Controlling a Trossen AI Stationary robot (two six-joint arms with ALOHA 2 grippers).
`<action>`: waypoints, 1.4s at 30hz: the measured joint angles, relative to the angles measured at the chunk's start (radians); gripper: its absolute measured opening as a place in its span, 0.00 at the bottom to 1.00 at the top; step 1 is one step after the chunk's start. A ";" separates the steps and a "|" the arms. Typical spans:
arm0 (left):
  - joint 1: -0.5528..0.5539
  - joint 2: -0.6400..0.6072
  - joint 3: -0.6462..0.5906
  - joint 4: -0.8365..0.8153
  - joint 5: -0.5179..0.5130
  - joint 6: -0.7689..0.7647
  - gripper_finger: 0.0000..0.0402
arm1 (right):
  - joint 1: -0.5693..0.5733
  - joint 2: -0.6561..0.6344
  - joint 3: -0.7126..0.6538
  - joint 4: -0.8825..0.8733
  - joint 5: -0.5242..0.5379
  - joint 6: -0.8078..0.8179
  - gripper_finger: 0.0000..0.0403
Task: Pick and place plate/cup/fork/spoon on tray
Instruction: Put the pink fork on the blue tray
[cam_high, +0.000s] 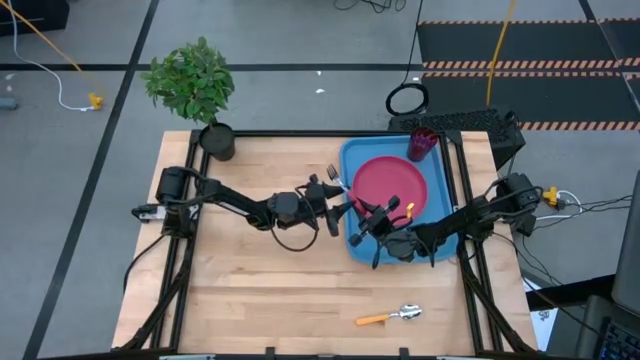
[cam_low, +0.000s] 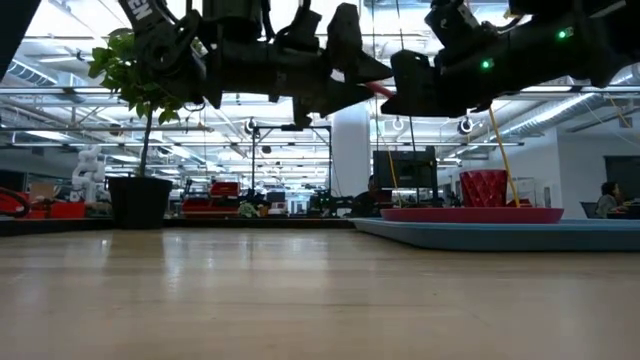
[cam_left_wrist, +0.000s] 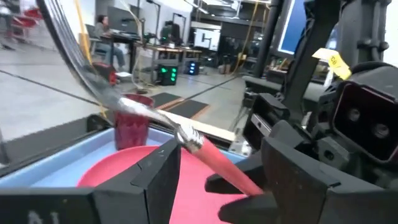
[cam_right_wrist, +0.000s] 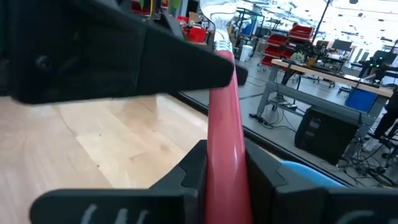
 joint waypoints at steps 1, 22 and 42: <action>0.003 0.000 0.000 0.001 0.005 -0.011 0.55 | 0.000 0.000 0.004 0.002 0.000 -0.009 0.13; 0.028 -0.004 -0.001 -0.017 0.092 0.104 0.09 | -0.009 0.000 0.020 0.012 -0.038 -0.052 0.26; 0.086 -0.295 -0.001 -0.668 0.329 0.327 0.09 | -0.072 -0.261 0.021 -0.464 -0.540 0.273 0.56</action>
